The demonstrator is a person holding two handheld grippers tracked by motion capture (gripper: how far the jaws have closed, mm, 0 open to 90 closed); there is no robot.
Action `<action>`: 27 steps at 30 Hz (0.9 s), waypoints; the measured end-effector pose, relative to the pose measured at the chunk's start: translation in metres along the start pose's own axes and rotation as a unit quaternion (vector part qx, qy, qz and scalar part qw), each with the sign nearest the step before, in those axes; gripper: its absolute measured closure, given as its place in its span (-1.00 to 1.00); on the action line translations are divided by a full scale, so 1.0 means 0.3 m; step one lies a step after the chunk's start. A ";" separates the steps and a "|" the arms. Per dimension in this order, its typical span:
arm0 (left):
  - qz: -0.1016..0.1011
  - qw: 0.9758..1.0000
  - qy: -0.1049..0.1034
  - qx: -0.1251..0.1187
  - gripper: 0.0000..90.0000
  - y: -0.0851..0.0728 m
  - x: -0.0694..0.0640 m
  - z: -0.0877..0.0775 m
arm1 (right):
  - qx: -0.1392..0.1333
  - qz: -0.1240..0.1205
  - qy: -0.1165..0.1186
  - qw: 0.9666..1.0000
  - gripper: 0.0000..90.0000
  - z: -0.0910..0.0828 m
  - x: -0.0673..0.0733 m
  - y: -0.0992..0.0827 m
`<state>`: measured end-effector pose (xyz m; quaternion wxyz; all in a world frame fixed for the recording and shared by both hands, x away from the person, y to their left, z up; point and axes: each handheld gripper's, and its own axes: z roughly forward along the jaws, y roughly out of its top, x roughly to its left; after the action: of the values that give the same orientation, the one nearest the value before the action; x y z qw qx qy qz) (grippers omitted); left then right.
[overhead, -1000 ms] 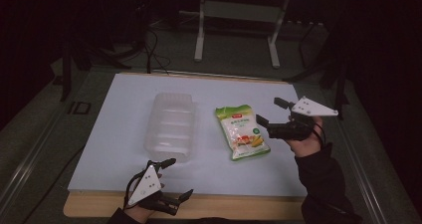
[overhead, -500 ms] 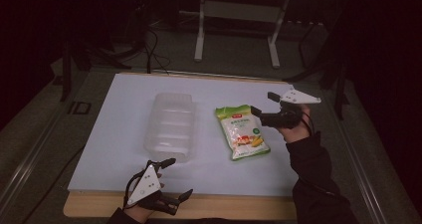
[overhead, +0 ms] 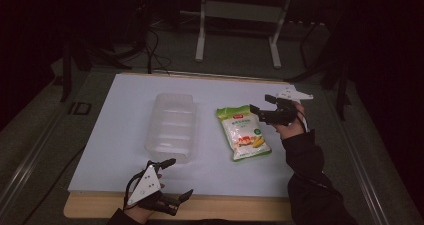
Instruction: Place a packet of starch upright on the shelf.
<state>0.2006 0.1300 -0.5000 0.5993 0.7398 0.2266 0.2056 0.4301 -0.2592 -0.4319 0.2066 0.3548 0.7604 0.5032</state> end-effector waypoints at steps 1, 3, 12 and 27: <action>-0.001 1.000 0.000 0.000 -0.99 0.000 0.001 0.000 | 0.003 0.002 -0.004 1.000 -0.58 0.008 -0.005 -0.007; 0.001 1.000 -0.001 0.003 -0.99 0.000 0.000 0.000 | 0.011 0.007 -0.004 1.000 -0.51 0.025 -0.017 -0.020; 0.002 1.000 -0.004 0.006 -0.99 -0.003 -0.002 0.006 | 0.049 0.042 -0.017 0.998 -0.39 0.102 -0.058 -0.077; -0.001 1.000 -0.008 0.009 -0.99 -0.006 0.000 0.010 | 0.094 0.065 -0.031 0.993 -0.24 0.211 -0.119 -0.151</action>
<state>0.2020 0.1279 -0.5023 0.5949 0.7463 0.2243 0.1971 0.4812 -0.2577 -0.5004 0.1623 0.4371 0.7729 0.4305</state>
